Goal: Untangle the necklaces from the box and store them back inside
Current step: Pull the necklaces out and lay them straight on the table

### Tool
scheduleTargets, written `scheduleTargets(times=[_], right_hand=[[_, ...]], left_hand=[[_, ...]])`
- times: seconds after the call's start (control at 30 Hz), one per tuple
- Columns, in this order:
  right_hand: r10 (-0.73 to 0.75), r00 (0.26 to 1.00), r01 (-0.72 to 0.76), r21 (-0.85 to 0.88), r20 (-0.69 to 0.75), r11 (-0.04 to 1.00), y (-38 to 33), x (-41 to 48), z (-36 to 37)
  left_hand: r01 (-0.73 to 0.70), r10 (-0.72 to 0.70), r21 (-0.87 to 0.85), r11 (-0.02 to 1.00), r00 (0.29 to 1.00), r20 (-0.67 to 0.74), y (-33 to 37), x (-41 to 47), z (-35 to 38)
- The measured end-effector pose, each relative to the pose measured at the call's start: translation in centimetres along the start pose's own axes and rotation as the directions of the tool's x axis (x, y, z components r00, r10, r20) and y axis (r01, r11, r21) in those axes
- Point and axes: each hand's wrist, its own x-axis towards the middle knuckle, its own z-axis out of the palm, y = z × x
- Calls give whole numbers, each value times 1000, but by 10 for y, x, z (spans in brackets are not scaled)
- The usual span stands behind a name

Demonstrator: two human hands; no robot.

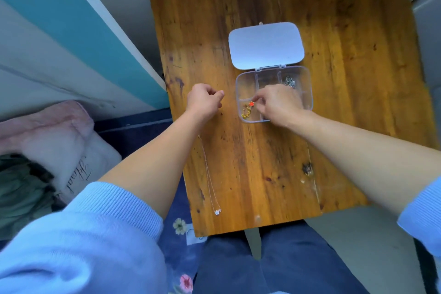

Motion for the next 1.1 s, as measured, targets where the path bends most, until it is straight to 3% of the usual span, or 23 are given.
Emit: scheduleTargets(times=[0.1, 0.23, 0.43, 0.63, 0.73, 0.87, 0.97, 1.03, 1.1], right_hand=[[-184, 979, 198, -192, 89, 961, 2, 15, 4], [-296, 943, 331, -362, 150, 871, 5, 19, 6], [-283, 938, 344, -413, 202, 843, 3, 23, 4], [-380, 889, 456, -415, 255, 788, 3, 25, 1], [-384, 895, 445, -385, 229, 809, 15, 26, -4], [-272, 951, 292, -143, 147, 946, 38, 20, -10], [-97, 984, 60, 231, 150, 971, 50, 8, -21], [56, 981, -142, 491, 185, 859, 56, -2, -29], [184, 947, -319, 696, 264, 644, 64, -16, -33]], left_hand=[[30, -29, -39, 999, 999, 33, 15, 14, 10], [79, -72, -72, 994, 992, 104, 21, 21, 18], [135, -115, -157, 978, 984, 134, 26, 19, 21], [135, -117, -160, 978, 986, 115, 29, 15, 24], [153, -129, -212, 965, 984, 124, 33, 14, 28], [153, -136, -218, 964, 987, 91, 36, 7, 36], [12, -12, -5, 1000, 998, -57, 33, 1, 36], [-125, 149, 164, 979, 978, -145, 34, -8, 36], [-254, 303, 282, 925, 941, -148, 38, -17, 39]])
